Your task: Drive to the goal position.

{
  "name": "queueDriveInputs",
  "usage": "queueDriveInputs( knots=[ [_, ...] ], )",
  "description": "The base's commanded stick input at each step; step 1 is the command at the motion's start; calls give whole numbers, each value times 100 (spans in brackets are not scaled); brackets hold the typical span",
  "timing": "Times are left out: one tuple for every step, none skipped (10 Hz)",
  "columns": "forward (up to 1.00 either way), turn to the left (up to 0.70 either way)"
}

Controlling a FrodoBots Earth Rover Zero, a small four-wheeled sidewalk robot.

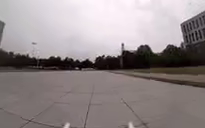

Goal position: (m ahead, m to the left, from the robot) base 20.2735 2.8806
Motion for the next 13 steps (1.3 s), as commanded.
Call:
queueDriveInputs(
  knots=[
    [85, 0],
    [85, 0],
    [85, 0],
    [85, 0],
    [85, 0],
    [85, 0],
    [85, 0],
    [85, 0],
    [85, 0],
    [85, 0],
    [85, 1],
    [85, 7],
    [85, 23]
  ],
)
